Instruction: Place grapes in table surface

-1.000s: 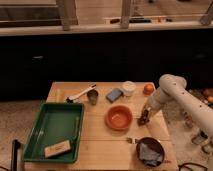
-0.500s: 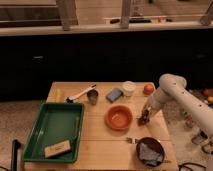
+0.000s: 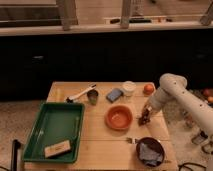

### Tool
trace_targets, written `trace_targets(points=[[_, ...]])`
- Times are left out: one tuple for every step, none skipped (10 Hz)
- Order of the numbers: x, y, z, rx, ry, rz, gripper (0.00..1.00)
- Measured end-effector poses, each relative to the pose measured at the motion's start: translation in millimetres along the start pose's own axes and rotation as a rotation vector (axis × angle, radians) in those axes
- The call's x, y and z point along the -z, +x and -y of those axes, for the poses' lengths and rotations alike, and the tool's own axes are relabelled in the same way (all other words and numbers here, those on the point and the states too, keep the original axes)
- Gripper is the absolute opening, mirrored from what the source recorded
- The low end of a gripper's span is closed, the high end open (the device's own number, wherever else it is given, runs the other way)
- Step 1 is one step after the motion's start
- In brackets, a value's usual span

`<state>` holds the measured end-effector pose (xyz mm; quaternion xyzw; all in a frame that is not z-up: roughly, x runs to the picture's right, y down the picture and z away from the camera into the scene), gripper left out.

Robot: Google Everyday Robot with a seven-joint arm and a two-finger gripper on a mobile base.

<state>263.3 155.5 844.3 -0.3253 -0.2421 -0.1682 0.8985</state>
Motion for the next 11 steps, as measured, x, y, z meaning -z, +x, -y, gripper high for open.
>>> trace_targets(points=[[1.0, 0.2, -0.1, -0.001, 0.000, -0.002, 0.80], [1.1, 0.6, -0.4, -0.002, 0.000, -0.002, 0.80], [2.3, 0.9, -0.3, -0.003, 0.001, -0.004, 0.80], [2.8, 1.0, 0.2, -0.003, 0.000, -0.004, 0.80], [3.4, 0.8, 1.4, -0.002, 0.001, -0.004, 0.80], [3.7, 0.9, 1.9, -0.002, 0.000, -0.004, 0.80], [4.1, 1.1, 2.3, -0.002, -0.001, -0.005, 0.80], [4.7, 1.4, 2.8, -0.001, -0.002, -0.005, 0.80], [5.3, 1.4, 3.5, 0.001, -0.003, -0.005, 0.80], [5.6, 2.1, 3.2, 0.000, -0.004, -0.006, 0.80], [6.0, 2.5, 3.0, 0.000, -0.004, -0.006, 0.80]])
